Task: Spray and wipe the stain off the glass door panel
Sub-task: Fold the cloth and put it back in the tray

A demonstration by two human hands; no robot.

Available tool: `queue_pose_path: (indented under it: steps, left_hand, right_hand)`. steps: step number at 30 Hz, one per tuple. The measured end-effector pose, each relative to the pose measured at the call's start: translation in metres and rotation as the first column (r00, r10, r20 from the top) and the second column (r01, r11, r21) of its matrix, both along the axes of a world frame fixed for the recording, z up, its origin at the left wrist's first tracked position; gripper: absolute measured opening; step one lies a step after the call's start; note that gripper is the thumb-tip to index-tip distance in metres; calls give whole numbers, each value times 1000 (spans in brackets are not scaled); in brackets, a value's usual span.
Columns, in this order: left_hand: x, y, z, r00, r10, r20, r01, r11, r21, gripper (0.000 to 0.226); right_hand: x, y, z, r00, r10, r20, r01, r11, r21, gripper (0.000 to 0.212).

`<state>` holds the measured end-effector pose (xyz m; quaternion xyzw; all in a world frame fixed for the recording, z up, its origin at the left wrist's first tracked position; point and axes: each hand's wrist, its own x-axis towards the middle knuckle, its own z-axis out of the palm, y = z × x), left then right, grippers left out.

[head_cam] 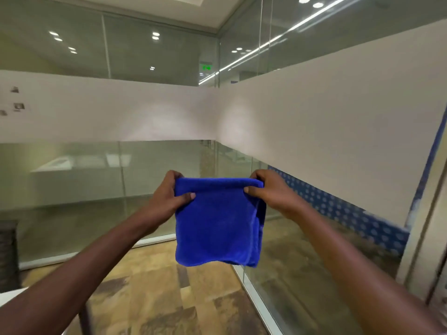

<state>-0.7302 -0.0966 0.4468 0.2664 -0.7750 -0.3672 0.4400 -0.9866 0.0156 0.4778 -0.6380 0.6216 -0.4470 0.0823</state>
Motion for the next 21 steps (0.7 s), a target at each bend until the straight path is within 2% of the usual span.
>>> queue_pose_path:
  steps: [4, 8, 11, 13, 14, 16, 18, 19, 21]
  left_hand:
    - [37, -2, -10, 982, 52, -181, -3, 966, 260, 43]
    - [75, -5, -27, 984, 89, -154, -12, 897, 441, 33]
    - [99, -2, -47, 960, 261, -101, -147, 777, 612, 33]
    - [114, 4, -61, 904, 412, -116, -227, 692, 685, 23]
    - [119, 7, -67, 867, 476, -146, -242, 660, 711, 19]
    - [129, 18, -77, 778, 590, -216, -273, 627, 730, 15]
    - [138, 30, -87, 692, 695, -196, -446, 625, 641, 16]
    - [142, 37, -89, 646, 745, -166, -549, 605, 577, 15]
    - [149, 53, -95, 551, 822, -146, -673, 541, 505, 14]
  right_hand:
    - [28, -49, -31, 951, 99, 292, -111, 993, 25, 15]
    - [64, -97, -57, 830, 182, 527, -221, 975, 12, 16]
    - [95, -125, -66, 761, 285, 583, -356, 934, 7, 14]
    - [118, -139, -70, 682, 331, 652, -452, 892, 20, 4]
    - [128, -143, -72, 629, 331, 704, -493, 869, 32, 6]
    - [148, -151, -76, 467, 300, 832, -633, 771, 78, 15]
    - [165, -155, -84, 355, 239, 904, -755, 644, 127, 9]
    - [172, -157, -89, 337, 194, 921, -783, 602, 160, 7]
    - [191, -157, -102, 362, 112, 926, -822, 507, 260, 3]
